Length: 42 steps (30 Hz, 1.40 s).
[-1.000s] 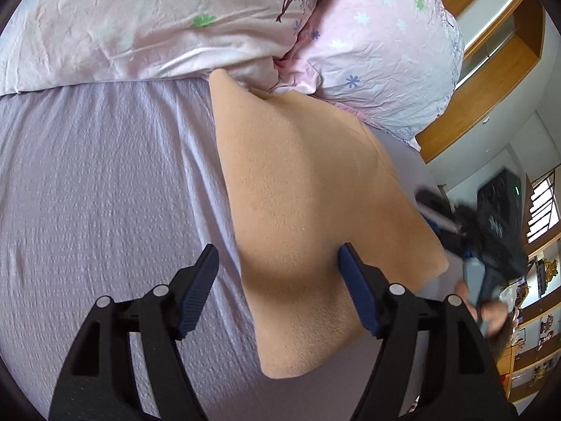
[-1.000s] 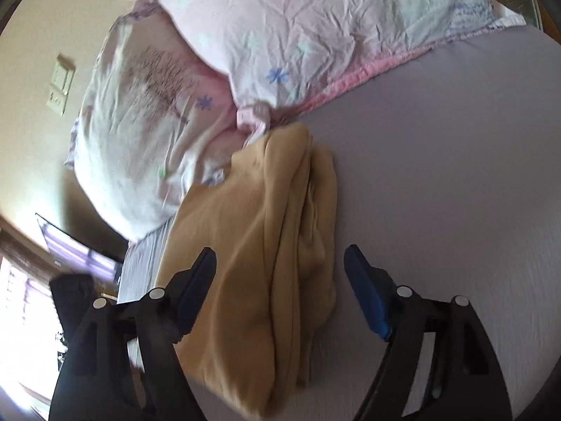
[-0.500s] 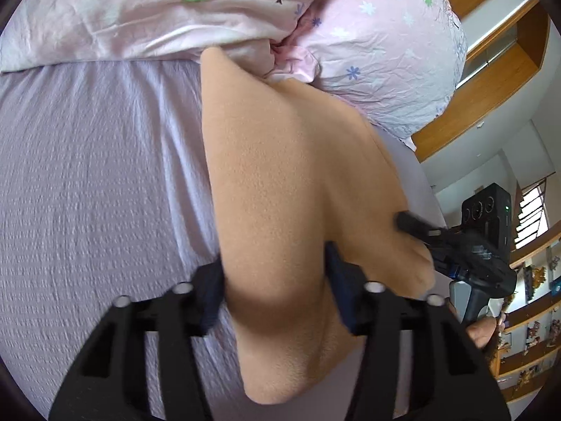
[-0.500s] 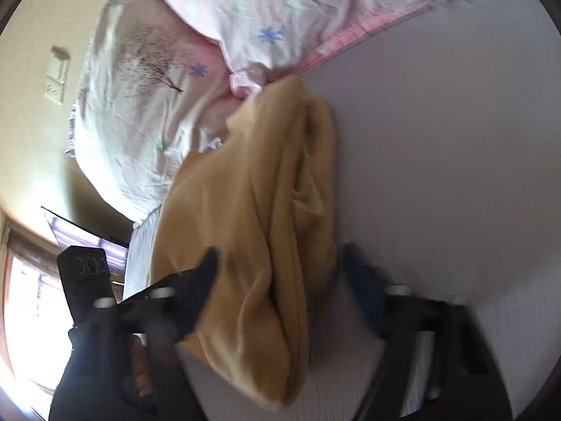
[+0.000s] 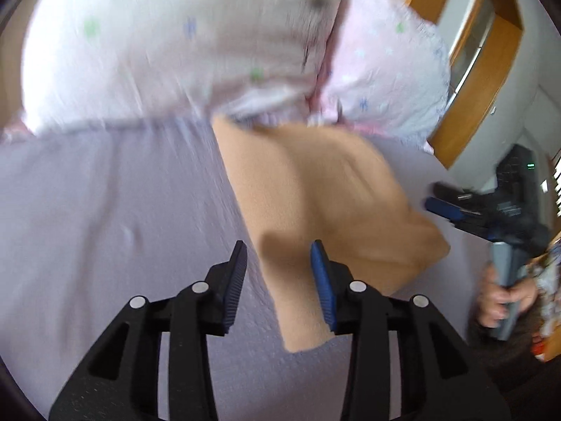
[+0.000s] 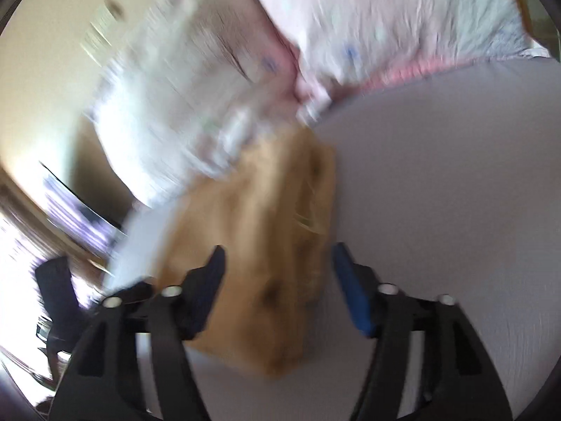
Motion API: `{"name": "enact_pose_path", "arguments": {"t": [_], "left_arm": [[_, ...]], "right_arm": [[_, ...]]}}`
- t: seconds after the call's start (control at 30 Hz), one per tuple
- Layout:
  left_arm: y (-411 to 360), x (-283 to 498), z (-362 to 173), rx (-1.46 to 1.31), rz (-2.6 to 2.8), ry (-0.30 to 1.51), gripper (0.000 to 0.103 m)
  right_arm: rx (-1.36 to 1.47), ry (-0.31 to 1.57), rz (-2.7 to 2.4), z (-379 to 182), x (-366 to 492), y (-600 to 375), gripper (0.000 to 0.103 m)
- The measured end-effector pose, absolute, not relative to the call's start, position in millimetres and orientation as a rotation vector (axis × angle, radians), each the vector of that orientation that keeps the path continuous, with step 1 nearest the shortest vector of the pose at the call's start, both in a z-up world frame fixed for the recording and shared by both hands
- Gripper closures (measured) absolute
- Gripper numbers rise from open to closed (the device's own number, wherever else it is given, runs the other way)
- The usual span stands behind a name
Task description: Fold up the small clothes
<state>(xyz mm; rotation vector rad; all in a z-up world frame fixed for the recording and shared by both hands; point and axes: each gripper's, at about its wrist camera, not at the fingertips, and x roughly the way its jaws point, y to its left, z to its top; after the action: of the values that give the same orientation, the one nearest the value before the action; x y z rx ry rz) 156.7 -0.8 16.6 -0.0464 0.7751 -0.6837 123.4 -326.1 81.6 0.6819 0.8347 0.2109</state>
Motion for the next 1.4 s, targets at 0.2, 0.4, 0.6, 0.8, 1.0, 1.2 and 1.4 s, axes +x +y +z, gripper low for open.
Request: {"name": "enact_pose_path", "arguments": {"t": [0.2, 0.4, 0.6, 0.8, 1.0, 1.2, 1.4], "left_arm": [[-21.5, 131.5, 21.3, -0.086, -0.885, 0.788, 0.039], [-45.2, 137.0, -8.6, -0.012, -0.808, 0.907, 0.036], [-19.4, 103.1, -2.0, 0.047, -0.579, 0.821, 0.003], [-13.7, 91.1, -23.1, 0.067, -0.516, 0.888, 0.002], [-13.3, 89.5, -35.5, 0.119, -0.423, 0.911, 0.002], [-16.5, 86.4, -38.7, 0.161, -0.368, 0.912, 0.002], [-17.6, 86.6, -38.4, 0.155, -0.341, 0.917, 0.002]], "right_arm": [[0.785, 0.979, 0.375, 64.5, 124.4, -295.9, 0.017], [0.790, 1.036, 0.285, 47.3, 127.1, -301.0, 0.017], [0.440, 0.944, 0.130, 86.1, 77.3, -271.7, 0.001], [0.193, 0.994, 0.003, 61.7, 59.6, -249.1, 0.001], [0.091, 1.050, -0.069, 37.6, 56.9, -240.1, 0.001], [0.062, 1.060, -0.107, 32.5, 52.8, -239.5, 0.001], [0.067, 1.051, -0.121, 33.6, 48.0, -238.1, 0.001]]}}
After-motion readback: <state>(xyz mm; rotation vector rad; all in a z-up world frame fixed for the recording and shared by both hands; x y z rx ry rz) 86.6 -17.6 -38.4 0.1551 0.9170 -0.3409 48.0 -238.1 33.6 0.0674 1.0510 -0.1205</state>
